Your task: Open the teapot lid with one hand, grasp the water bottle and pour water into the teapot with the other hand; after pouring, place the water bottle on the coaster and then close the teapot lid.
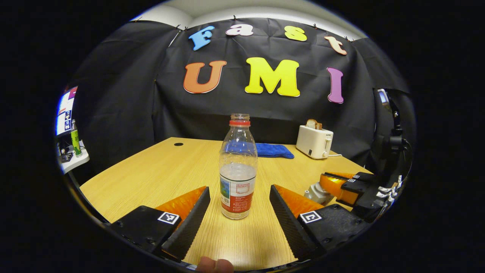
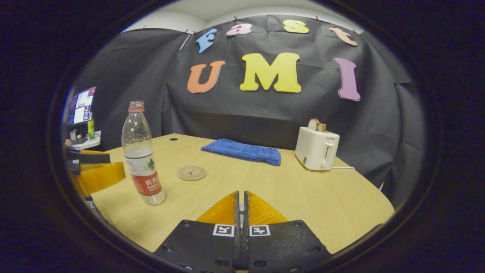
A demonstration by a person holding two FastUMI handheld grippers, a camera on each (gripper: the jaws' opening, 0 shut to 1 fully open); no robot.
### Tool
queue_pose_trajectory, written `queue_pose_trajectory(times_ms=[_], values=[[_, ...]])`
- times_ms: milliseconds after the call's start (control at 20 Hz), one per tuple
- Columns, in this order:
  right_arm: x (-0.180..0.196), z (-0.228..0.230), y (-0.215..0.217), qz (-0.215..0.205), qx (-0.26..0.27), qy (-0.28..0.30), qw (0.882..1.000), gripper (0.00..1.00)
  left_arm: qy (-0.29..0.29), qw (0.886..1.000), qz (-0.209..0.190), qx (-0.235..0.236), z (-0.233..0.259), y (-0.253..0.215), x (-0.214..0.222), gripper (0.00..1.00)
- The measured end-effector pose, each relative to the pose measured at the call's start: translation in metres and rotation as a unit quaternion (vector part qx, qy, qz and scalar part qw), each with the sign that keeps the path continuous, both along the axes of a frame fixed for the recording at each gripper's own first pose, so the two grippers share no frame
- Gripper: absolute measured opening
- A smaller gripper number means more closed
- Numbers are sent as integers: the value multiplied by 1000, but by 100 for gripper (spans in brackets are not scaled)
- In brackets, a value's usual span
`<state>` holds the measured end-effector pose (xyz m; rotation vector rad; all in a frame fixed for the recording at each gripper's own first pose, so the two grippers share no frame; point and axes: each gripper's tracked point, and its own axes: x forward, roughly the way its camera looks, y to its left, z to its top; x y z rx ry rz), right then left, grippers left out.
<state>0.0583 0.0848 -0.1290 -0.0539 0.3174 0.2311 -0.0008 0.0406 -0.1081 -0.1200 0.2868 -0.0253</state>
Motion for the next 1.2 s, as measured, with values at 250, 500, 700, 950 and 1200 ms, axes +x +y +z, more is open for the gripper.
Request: queue_pose_trajectory(times_ms=[250, 500, 700, 950, 1200], values=[[-6, 20, -1, 10, 5, -17, 1000, 0, 20, 1000, 2, -2, -22, 0, 17, 99], [-16, 32, -7, 16, 0, -28, 999, 0, 27, 1000, -4, -2, -33, -4, 30, 99], [-22, 34, -20, 9, -4, -26, 1000, 0, 34, 999, 2, 4, -41, -2, 39, 100], [-22, 31, -36, 0, -2, -19, 1000, 0, 48, 999, 6, 15, -49, 0, 46, 100], [-24, 32, -51, -5, 1, -19, 1000, 0, 50, 998, 6, 40, -45, 3, 48, 85]])
